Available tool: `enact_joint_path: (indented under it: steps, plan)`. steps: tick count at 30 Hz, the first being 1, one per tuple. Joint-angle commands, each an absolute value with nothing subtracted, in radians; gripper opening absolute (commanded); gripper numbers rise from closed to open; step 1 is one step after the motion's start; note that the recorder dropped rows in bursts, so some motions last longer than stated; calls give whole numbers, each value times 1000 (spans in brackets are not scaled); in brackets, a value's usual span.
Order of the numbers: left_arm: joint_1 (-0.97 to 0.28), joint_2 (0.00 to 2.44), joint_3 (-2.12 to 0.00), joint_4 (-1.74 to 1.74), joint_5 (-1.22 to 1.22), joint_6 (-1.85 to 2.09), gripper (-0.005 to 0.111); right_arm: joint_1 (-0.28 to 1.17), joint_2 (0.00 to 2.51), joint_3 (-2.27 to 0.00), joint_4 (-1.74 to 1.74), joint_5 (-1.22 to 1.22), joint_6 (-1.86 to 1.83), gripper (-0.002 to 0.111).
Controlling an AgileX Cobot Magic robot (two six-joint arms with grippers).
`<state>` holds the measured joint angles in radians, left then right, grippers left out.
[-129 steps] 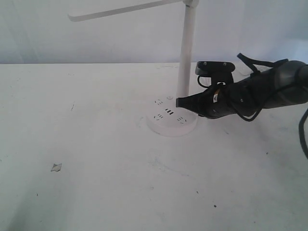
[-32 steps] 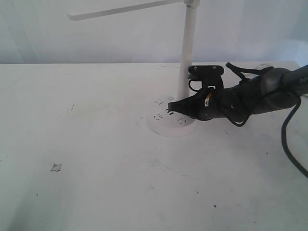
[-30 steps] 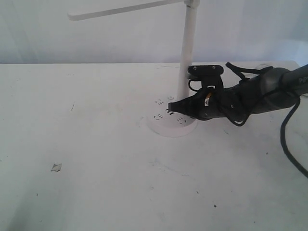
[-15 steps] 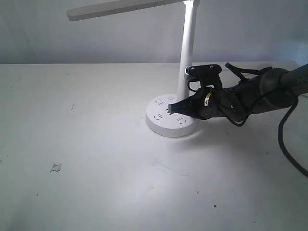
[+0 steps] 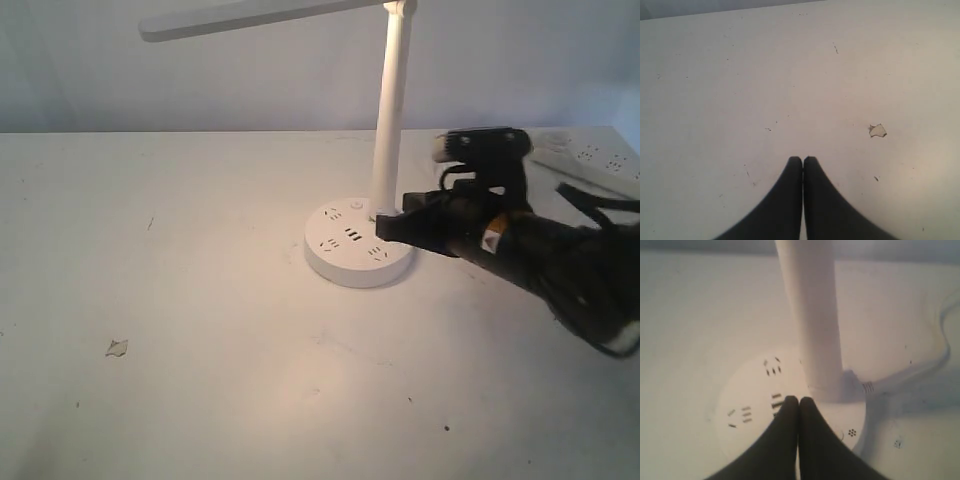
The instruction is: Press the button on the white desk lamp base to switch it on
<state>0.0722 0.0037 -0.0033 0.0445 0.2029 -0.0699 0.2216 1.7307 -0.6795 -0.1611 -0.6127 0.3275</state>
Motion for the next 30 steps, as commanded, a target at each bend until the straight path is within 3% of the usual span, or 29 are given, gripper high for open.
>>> enact_joint_path:
  steps: [1,7,10,20,22,30]
  plan:
    - [67,0,0,38,202,-71,0,216,1603,-458,-128,-922,306,0]
    - [67,0,0,38,202,-71,0,216,1478,-165,-100,-1203,255,0]
    - [67,0,0,38,202,-71,0,216,1427,-11,0,-1221,234,0]
    - [67,0,0,38,202,-71,0,221,1081,0,-82,-1152,274,0]
    - [67,0,0,38,202,-71,0,221,968,0,-82,-1047,274,0]
    - [67,0,0,38,202,-71,0,221,257,0,-79,-257,187,0]
